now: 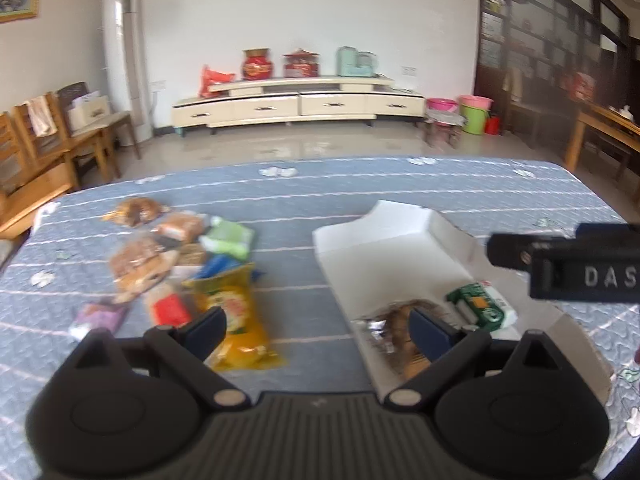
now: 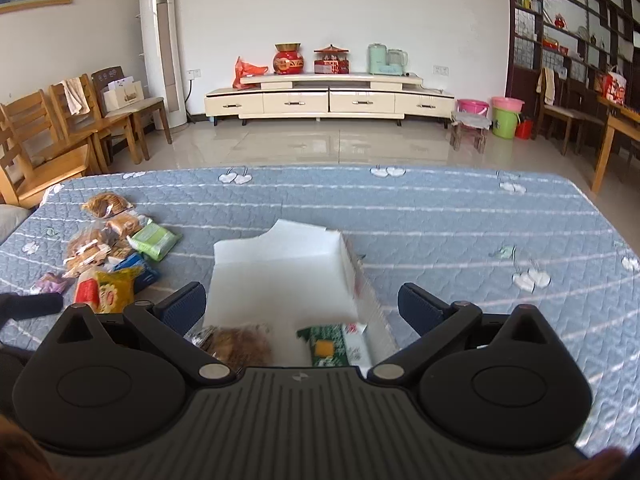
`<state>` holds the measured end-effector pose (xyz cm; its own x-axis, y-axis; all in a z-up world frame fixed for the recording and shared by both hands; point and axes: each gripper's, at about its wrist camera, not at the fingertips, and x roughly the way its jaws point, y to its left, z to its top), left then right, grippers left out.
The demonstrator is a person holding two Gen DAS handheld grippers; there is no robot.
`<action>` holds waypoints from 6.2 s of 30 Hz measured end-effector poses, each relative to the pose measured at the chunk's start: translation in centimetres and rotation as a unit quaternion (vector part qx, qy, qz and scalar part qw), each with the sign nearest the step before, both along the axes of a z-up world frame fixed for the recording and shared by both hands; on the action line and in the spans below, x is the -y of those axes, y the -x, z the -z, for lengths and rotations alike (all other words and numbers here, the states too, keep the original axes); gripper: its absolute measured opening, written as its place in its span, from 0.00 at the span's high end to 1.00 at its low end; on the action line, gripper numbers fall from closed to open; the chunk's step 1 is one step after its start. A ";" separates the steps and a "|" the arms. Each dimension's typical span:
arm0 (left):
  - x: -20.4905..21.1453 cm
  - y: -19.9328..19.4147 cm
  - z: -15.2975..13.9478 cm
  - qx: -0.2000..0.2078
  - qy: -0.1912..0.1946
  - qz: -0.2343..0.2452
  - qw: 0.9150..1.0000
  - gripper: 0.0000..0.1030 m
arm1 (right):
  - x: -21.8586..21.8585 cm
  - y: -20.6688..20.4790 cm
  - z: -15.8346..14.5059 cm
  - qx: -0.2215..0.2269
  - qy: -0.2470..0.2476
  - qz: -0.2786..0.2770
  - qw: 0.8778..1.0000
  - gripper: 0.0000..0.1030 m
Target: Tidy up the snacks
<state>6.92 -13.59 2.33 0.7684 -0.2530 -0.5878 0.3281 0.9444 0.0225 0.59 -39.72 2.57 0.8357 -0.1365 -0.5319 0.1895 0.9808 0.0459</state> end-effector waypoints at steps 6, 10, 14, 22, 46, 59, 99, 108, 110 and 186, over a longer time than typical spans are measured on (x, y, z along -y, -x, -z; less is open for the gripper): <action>-2.7 0.3 -0.2 0.001 0.005 -0.029 1.000 0.04 | -1.9 0.5 0.6 -0.004 0.002 -0.002 1.000 0.00; -4.0 0.6 0.1 0.004 -0.002 -0.038 0.999 0.04 | -3.3 0.5 1.0 -0.007 -0.005 -0.016 1.000 0.00; -5.5 0.9 0.6 0.001 -0.004 -0.048 0.999 0.04 | -4.7 0.3 1.6 -0.016 -0.009 -0.029 0.999 0.00; -8.6 0.9 1.9 -0.014 0.006 -0.068 0.998 0.04 | -7.1 -0.6 2.5 -0.030 -0.002 -0.052 0.998 0.00; -14.9 0.4 3.8 -0.026 0.013 -0.123 0.992 0.04 | -13.1 -2.5 4.8 -0.059 0.002 -0.115 0.992 0.00; -15.8 -0.6 4.3 -0.027 0.006 -0.130 0.991 0.04 | -13.8 -3.5 5.3 -0.067 -0.007 -0.122 0.990 0.00; -18.9 -11.4 7.7 -0.034 -0.017 -0.084 0.996 0.52 | -13.7 -11.6 6.9 -0.072 -0.017 -0.116 0.991 0.00; -17.4 -8.0 7.1 -0.029 -0.003 -0.085 0.996 0.52 | -13.1 -14.1 8.1 -0.099 -0.053 -0.134 0.985 0.08; -17.2 -7.4 6.8 -0.027 0.002 -0.088 0.996 0.52 | -14.2 -14.3 8.5 -0.111 -0.030 -0.141 0.983 0.23; -7.4 4.9 -0.6 0.037 0.023 -0.031 0.999 0.52 | -8.4 4.1 1.3 -0.027 0.006 -0.094 0.995 0.56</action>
<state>2.00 -6.22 2.96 0.8244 -0.2286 -0.5177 0.2672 0.9636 0.0000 -3.54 -31.34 1.23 0.8171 0.0131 -0.5764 0.0043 0.9996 0.0289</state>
